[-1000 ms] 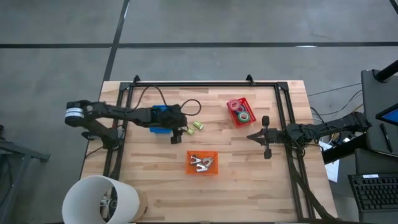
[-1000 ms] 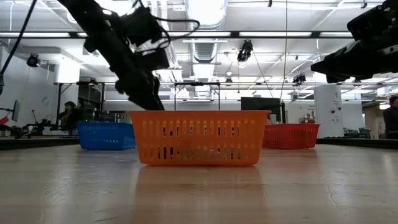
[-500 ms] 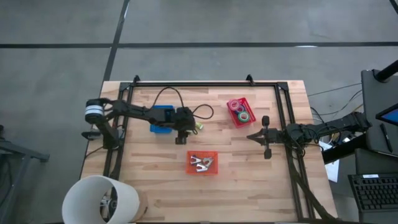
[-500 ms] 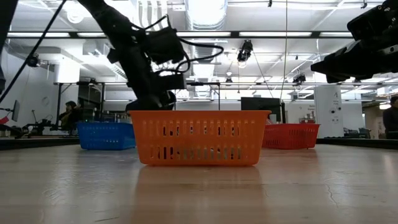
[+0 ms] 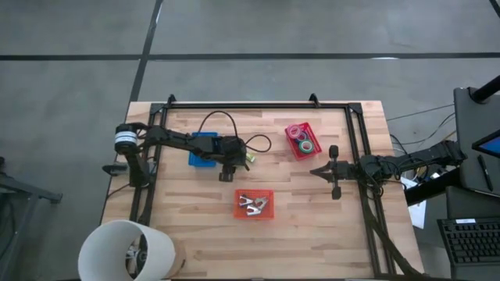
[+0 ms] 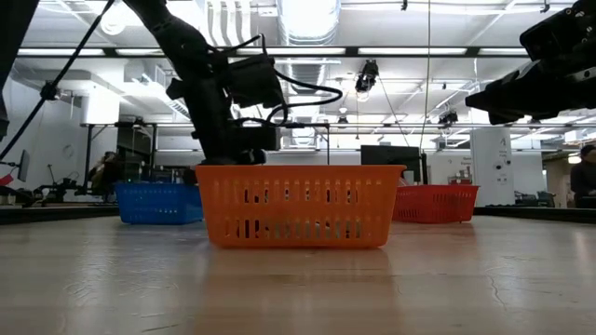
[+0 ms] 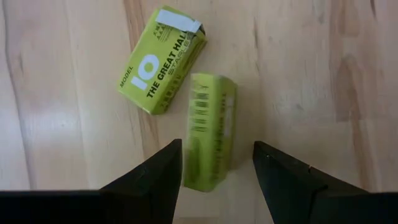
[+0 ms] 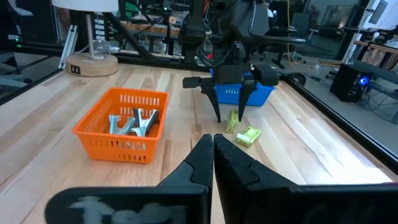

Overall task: Pick and place Stapler, Stapler remover, tape
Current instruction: Put the bottom green staple wire box into the blue basket

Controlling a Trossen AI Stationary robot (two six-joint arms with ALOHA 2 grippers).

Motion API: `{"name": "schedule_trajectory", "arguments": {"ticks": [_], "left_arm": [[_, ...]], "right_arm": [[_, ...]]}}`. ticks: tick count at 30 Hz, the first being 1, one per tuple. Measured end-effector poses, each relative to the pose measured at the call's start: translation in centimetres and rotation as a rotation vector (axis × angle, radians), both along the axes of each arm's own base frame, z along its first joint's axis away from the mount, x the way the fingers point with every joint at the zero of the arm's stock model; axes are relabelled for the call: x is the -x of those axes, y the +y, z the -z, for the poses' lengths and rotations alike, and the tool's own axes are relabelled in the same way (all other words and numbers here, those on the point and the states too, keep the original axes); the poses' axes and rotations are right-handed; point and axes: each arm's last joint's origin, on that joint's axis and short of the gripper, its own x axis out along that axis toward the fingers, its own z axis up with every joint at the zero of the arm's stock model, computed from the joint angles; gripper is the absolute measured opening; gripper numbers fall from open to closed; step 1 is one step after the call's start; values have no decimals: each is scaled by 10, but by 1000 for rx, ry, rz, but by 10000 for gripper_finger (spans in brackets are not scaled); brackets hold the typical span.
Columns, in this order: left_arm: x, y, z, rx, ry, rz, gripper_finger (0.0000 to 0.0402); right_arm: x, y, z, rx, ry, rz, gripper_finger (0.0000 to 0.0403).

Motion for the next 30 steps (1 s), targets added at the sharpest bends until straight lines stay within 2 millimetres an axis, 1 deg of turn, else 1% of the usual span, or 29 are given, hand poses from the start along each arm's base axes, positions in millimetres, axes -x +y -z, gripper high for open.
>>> {"name": "schedule_trajectory", "arguments": {"ticks": [5,12,15,18,22,26,30], "left_arm": [[-1,0,-1,3,-11,-8,202],[-5,0,-2,41,-75,-64,202],[-5,0,-2,57,-84,-84,192],[-5,-1,-2,92,-88,-105,163],[-5,-1,-3,113,-96,-146,102],[-4,-1,-5,153,-109,-226,42],[1,-2,-13,191,-113,-302,41]], "right_arm": [[0,0,0,0,0,0,8],[0,0,0,2,1,0,8],[0,0,0,0,2,0,8],[0,0,0,2,4,0,8],[0,0,0,3,4,0,8],[0,0,0,3,3,0,8],[0,0,0,1,3,0,8]]}}
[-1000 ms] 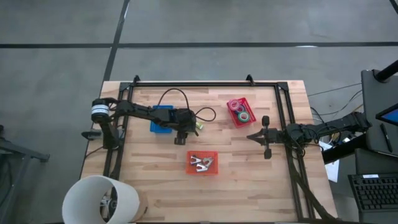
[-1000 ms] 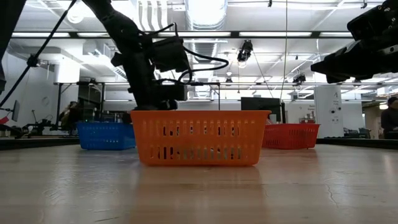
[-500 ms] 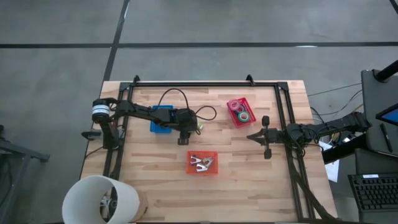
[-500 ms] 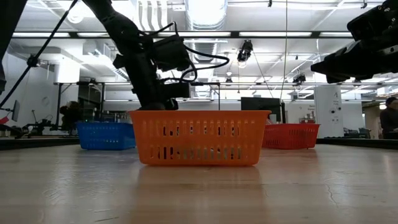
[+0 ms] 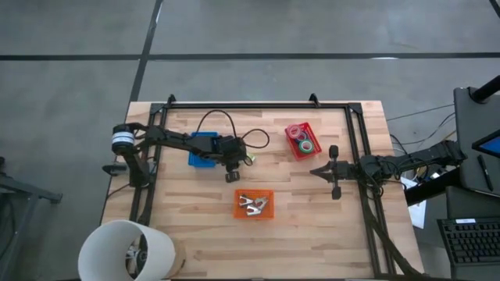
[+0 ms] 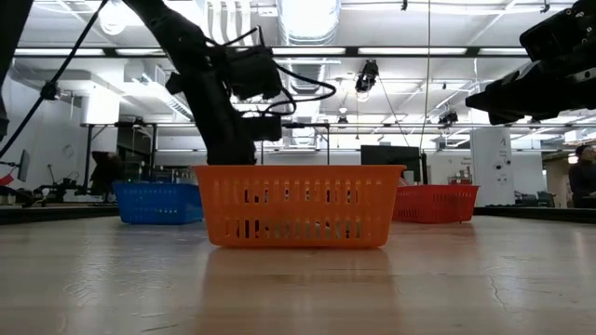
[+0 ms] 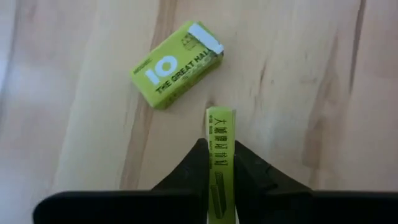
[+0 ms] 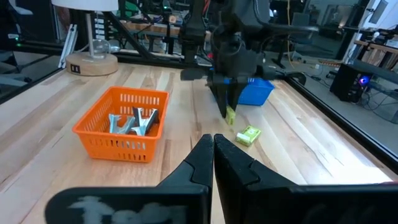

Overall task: Pick and place Stapler, Stapler remover, tape
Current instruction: Put the bottom green staple wire box into the blue basket

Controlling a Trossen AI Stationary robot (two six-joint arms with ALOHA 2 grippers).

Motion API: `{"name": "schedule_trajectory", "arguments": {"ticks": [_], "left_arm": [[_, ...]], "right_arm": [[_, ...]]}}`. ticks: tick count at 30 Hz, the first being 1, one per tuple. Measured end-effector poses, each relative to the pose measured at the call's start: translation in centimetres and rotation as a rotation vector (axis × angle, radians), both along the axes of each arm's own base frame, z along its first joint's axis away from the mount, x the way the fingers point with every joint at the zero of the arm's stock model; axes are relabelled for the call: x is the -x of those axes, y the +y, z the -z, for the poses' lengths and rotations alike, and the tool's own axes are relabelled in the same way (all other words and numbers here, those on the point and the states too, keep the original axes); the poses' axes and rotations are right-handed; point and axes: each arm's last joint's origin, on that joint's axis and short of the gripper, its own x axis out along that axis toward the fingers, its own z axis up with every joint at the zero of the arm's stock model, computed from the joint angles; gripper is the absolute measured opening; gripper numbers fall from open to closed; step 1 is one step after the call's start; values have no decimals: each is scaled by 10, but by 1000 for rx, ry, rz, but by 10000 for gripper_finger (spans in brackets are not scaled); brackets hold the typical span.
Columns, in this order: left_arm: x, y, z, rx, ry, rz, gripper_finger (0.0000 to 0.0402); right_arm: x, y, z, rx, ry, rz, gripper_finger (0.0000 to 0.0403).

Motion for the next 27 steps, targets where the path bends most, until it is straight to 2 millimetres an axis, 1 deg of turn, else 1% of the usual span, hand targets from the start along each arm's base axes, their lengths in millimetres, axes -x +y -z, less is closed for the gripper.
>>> {"name": "schedule_trajectory", "arguments": {"ticks": [3,5,7,9,11,13,15,17,21,25,27], "left_arm": [[6,-1,-12,24,-14,-50,41],[12,-2,-23,25,-25,-92,50],[20,-2,-33,-4,-19,-143,65],[28,-1,-43,-43,-16,-239,72],[38,0,-51,-64,-17,-350,69],[47,0,-60,-70,-30,-436,57],[56,-2,-67,-56,-43,-522,44],[65,-3,-73,-36,-52,-615,43],[79,-3,-76,-47,-59,-763,45],[88,-4,-64,-44,-52,-863,74],[92,-4,-56,-38,-37,-894,80]], "right_arm": [[0,0,0,1,0,0,8],[0,0,0,0,0,0,8],[0,0,0,2,0,0,8],[0,0,0,0,0,0,8],[0,0,0,2,0,0,8],[0,0,0,0,0,0,8],[0,0,0,0,0,0,8],[0,0,0,1,0,0,8],[0,0,0,2,0,0,8],[0,0,0,2,1,0,8],[0,0,0,0,1,0,8]]}}
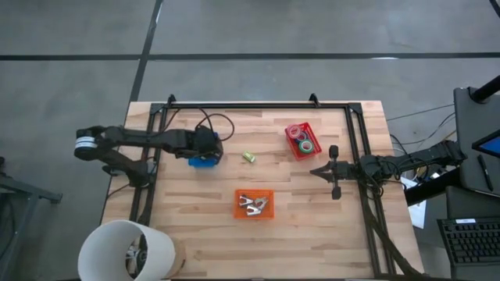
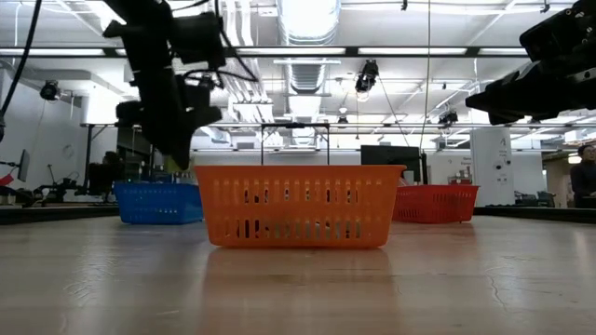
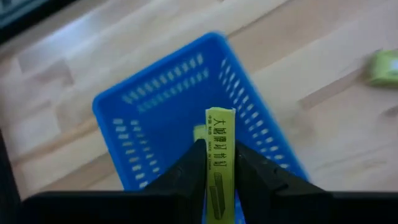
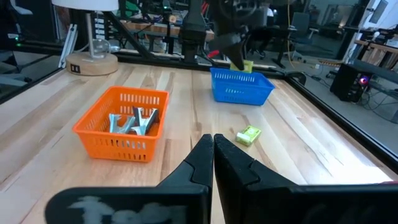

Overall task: Pick and place Stapler, Stapler remover, tape
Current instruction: Put the bottom green staple wire box into the blue basket

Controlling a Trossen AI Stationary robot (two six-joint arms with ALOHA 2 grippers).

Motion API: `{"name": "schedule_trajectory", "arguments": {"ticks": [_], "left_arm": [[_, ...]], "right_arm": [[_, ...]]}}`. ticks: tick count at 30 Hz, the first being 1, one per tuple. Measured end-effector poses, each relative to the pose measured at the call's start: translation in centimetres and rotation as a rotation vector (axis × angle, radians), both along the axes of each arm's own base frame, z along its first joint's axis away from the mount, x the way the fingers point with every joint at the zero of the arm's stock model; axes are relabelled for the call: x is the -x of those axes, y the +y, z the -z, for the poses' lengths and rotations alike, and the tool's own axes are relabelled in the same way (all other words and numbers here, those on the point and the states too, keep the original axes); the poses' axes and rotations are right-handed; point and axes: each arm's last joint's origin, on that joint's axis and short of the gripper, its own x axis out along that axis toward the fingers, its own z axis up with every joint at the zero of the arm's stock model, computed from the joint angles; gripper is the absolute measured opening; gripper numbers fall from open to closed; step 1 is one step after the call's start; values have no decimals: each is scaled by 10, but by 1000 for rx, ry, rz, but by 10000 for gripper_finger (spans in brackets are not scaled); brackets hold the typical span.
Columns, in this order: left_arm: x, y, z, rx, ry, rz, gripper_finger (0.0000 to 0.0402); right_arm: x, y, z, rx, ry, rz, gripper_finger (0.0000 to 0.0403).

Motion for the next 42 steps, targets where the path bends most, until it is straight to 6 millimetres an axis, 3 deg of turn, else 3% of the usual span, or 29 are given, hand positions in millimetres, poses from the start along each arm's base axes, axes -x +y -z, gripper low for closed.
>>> {"name": "schedule_trajectory", "arguments": {"ticks": [10,20,28,42], "left_arm": [[5,-1,27,16,-44,-25,46],[10,-1,46,22,-96,-66,73],[11,1,51,14,-98,-63,54],[14,5,63,16,-66,-77,63]], "right_arm": [[0,0,0,1,0,0,8],[0,0,0,0,-1,0,9],[0,0,0,1,-1,0,8],[0,0,0,1,-1,1,8]]}}
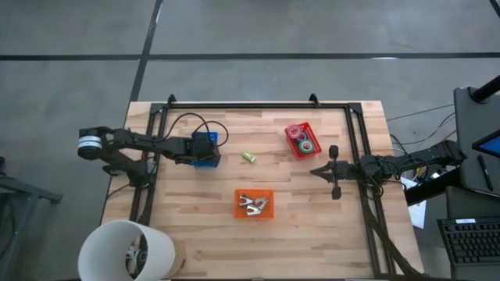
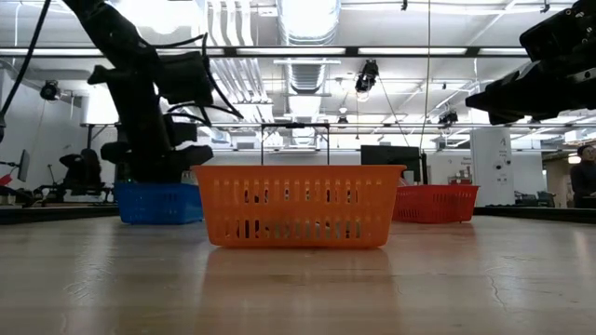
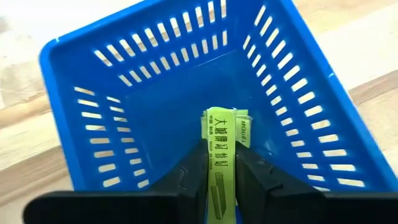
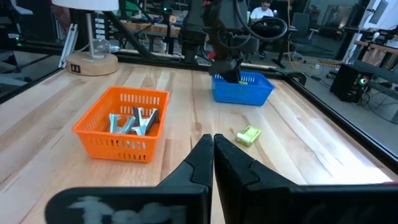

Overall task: Pick and place Stapler, Stapler remover, tape
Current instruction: Put the bottom green staple wire box into the blue basket

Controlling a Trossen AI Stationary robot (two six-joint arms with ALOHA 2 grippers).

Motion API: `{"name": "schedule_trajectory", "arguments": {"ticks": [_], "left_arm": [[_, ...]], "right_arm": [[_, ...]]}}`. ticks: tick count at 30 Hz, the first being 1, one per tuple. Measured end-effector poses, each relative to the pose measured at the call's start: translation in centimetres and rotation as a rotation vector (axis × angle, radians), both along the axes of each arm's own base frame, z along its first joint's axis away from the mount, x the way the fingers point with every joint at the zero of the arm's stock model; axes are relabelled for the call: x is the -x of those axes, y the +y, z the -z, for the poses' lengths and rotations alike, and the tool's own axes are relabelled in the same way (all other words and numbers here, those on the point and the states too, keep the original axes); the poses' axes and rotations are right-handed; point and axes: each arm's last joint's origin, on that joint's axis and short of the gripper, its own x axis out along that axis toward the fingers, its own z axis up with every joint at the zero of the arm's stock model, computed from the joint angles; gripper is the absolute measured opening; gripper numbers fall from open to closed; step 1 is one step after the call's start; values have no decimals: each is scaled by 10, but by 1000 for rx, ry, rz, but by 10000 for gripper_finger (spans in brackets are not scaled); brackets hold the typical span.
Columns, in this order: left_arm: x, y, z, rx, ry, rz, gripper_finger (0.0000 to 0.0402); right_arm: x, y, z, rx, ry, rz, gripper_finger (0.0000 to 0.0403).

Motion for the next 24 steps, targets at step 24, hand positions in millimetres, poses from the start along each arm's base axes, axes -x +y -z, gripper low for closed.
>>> {"name": "schedule_trajectory", "arguments": {"ticks": [24], "left_arm": [[-11,2,-20,10,-44,40,130]], "right_arm": [[0,0,0,0,1,0,8]]}}
